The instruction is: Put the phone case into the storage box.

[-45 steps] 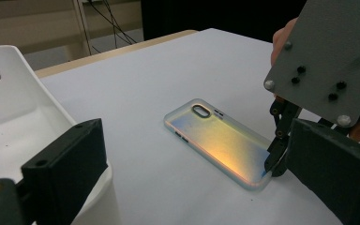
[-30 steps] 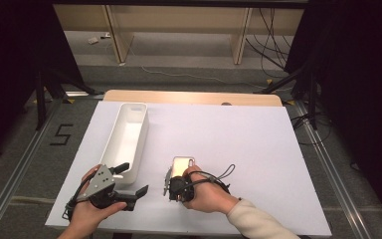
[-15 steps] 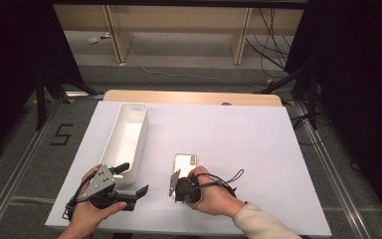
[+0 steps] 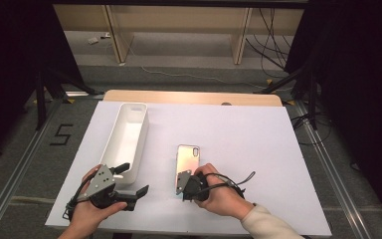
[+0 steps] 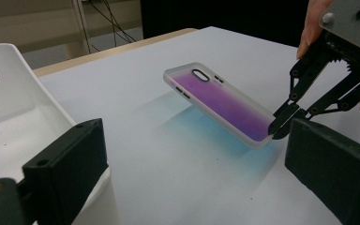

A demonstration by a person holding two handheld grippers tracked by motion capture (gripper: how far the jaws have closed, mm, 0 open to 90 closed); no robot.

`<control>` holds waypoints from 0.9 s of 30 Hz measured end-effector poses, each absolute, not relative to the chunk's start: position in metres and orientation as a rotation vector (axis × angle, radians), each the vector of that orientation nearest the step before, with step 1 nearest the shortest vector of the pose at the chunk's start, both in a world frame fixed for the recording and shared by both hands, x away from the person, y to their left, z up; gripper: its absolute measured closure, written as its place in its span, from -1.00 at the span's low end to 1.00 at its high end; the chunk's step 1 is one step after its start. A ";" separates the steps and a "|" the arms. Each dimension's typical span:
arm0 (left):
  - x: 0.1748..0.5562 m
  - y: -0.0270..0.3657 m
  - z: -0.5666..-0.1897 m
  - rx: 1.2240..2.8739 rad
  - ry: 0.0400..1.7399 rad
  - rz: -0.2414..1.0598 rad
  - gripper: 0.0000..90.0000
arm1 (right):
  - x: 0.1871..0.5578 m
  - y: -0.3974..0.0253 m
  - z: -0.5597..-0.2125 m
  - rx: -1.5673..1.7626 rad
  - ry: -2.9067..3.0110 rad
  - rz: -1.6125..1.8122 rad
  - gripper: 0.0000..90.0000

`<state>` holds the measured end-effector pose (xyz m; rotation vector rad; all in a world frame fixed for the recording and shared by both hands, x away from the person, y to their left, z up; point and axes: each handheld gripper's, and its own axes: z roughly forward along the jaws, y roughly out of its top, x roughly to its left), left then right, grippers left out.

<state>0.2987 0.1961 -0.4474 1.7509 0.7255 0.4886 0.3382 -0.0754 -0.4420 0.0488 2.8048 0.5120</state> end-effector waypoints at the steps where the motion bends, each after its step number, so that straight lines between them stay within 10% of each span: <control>1: 0.299 0.196 -0.447 1.751 0.726 0.489 -0.89 | 0.338 -0.075 -0.442 0.049 2.805 0.512 0.99; 27: 0.300 0.193 -0.445 1.738 0.734 0.475 -0.79 | 0.332 -0.102 -0.435 -0.121 2.637 0.829 0.99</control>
